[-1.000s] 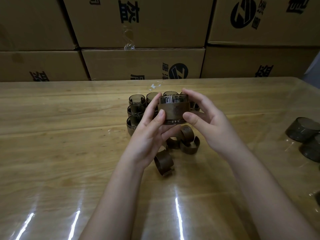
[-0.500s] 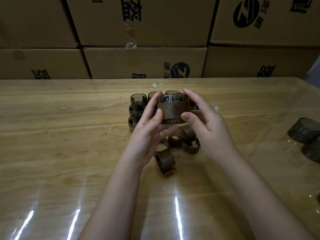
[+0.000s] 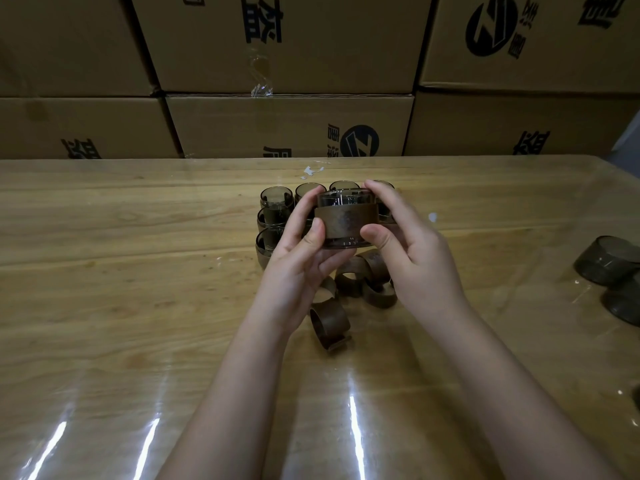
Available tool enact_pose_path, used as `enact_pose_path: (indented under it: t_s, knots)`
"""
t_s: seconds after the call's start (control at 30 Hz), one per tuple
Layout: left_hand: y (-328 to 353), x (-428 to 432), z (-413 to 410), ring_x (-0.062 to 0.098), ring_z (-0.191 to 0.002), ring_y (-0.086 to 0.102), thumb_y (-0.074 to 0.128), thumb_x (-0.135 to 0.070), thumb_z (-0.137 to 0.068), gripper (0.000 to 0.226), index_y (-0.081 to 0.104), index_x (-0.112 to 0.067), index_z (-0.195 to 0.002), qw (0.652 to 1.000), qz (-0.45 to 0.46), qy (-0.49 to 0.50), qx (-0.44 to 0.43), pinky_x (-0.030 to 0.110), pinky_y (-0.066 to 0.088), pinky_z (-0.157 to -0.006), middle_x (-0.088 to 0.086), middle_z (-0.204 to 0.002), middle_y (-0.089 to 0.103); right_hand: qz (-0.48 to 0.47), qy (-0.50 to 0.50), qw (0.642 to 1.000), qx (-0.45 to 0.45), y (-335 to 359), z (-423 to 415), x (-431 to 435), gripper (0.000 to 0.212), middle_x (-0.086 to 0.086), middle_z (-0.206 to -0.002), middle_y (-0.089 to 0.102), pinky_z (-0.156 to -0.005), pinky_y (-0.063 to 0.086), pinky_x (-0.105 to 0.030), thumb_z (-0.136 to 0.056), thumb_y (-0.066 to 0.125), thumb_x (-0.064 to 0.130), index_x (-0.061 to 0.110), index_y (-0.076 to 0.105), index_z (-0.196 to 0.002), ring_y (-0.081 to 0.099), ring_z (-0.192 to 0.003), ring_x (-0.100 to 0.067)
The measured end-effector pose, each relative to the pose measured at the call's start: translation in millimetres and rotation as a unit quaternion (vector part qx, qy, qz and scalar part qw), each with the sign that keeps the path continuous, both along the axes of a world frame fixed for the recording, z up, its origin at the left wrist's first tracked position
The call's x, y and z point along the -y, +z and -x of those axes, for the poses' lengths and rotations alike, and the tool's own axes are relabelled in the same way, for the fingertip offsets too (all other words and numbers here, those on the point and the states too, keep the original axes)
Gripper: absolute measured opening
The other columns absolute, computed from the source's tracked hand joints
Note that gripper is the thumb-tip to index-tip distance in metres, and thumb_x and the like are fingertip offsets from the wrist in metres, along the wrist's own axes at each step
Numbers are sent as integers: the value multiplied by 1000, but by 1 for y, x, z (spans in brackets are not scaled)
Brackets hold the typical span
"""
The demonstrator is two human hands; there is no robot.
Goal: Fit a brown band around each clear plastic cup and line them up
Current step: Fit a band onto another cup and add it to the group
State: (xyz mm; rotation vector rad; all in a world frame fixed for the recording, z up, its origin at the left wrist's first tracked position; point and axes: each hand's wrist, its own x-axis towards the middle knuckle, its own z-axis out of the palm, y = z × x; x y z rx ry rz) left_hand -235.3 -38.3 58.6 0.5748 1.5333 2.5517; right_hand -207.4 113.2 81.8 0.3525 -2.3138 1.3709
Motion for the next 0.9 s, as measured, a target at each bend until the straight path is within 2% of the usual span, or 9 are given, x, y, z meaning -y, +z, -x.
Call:
enact_pose_path:
  t_s: [0.27, 0.37, 0.43, 0.5, 0.57, 0.63, 0.73, 0.8, 0.9]
  knots:
    - [-1, 0, 0, 23, -110, 65, 49, -28, -93, 39, 50, -35, -131, 1000, 4, 11, 4, 29, 54, -85, 6, -130, 62, -1, 1, 1000, 0, 0, 0, 2, 45, 6, -140, 52, -100, 48, -43, -97, 52, 30, 31, 43, -142, 52, -126, -12]
    - [-3, 1, 1, 25, -113, 64, 49, -30, -93, 40, 49, -37, -131, 1000, -2, 3, 16, 33, 54, -91, 7, -133, 60, 3, 8, 1000, 6, -1, 1, 2, 47, 6, -140, 52, -99, 48, -41, -96, 55, 29, 33, 43, -141, 53, -125, -12]
    - [-4, 3, 2, 26, -118, 61, 50, -34, -92, 44, 43, -37, -135, 1000, -2, -4, 23, 37, 52, -96, 8, -137, 57, 63, 38, 997, 34, -1, 2, 3, 48, 7, -138, 52, -91, 53, -27, -93, 60, 25, 36, 44, -137, 57, -118, -4]
    - [-6, 6, 4, 27, -120, 60, 48, -35, -91, 48, 40, -26, -137, 999, 21, 5, 29, 39, 51, -98, 8, -135, 58, 137, 68, 985, 76, 0, 3, 3, 50, 13, -131, 52, -76, 51, -11, -90, 64, 23, 35, 44, -134, 61, -104, 9]
    - [-5, 7, 4, 25, -118, 61, 50, -39, -88, 54, 43, -14, -135, 997, 69, 22, 36, 36, 52, -96, 8, -127, 63, 147, 76, 981, 105, 0, 6, -1, 48, 16, -121, 56, -81, 52, -14, -89, 65, 25, 33, 46, -132, 61, -101, 10]
    - [-5, 7, 2, 23, -115, 63, 57, -46, -85, 58, 48, -14, -131, 992, 116, 35, 33, 34, 53, -92, 8, -122, 65, 134, 69, 981, 118, -1, 8, -7, 47, 17, -118, 59, -88, 52, -19, -87, 66, 27, 34, 49, -131, 61, -105, 5]
    - [-3, 8, 2, 24, -112, 63, 56, -39, -88, 48, 53, -20, -132, 980, 187, 62, 6, 43, 51, -96, 9, -121, 66, 128, 62, 983, 114, 0, 10, -16, 52, 27, -111, 57, -78, 49, -7, -85, 70, 21, 40, 48, -128, 58, -101, 15]
    - [-4, 8, 4, 28, -112, 62, 56, -27, -92, 44, 53, -20, -136, 976, 201, 82, -8, 46, 49, -98, 13, -121, 65, 127, 72, 983, 113, 0, 11, -21, 59, 27, -115, 58, -80, 48, -5, -83, 72, 11, 42, 49, -127, 56, -106, 15]
    - [-3, 6, 4, 27, -115, 61, 57, -18, -94, 45, 51, -20, -138, 976, 200, 84, -21, 40, 51, -96, 13, -125, 63, 103, 78, 987, 92, -2, 14, -24, 70, 22, -128, 53, -91, 43, -6, -80, 72, 1, 46, 46, -127, 51, -117, 9]
